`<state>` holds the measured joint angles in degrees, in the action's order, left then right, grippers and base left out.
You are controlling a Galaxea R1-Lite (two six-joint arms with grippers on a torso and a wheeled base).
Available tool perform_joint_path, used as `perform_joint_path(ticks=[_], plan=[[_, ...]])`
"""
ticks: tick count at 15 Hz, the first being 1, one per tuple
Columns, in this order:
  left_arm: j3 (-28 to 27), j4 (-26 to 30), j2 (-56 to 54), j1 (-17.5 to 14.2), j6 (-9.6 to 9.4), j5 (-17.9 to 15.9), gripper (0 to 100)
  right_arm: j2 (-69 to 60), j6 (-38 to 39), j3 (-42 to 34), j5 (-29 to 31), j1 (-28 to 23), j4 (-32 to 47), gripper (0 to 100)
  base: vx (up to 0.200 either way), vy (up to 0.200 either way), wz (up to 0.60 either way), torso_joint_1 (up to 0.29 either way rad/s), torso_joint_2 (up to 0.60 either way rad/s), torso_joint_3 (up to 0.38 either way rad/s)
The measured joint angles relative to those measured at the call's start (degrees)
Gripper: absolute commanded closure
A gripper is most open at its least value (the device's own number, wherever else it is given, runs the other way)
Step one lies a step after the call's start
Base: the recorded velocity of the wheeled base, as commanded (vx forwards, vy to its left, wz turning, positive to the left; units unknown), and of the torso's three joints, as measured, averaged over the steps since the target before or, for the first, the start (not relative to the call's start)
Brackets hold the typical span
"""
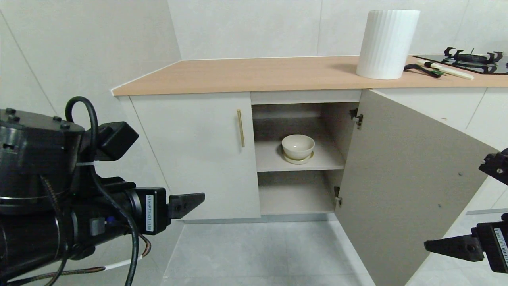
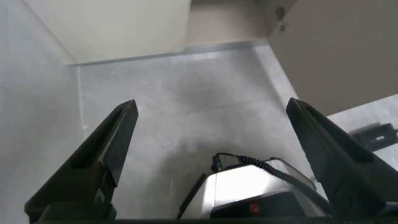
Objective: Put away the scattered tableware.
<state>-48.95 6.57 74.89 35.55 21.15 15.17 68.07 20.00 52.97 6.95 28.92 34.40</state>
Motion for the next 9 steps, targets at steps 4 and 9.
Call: perform_joint_path(ticks=[4, 9], plan=[[0.0, 0.02, 0.05, -0.02, 0.0, -0.01, 0, -0.22, -0.28, 2.51, 2.99, -0.72, 6.62, 0, 0.0, -0.2, 0.0, 0.002, 0.0, 0.005], [0.18, -0.01, 0.09, 0.0, 0.0, -0.11, 0, 0.09, -3.07, 3.43, 10.2, -7.91, 6.97, 0, 0.0, -0.08, 0.0, 0.002, 0.0, 0.0]])
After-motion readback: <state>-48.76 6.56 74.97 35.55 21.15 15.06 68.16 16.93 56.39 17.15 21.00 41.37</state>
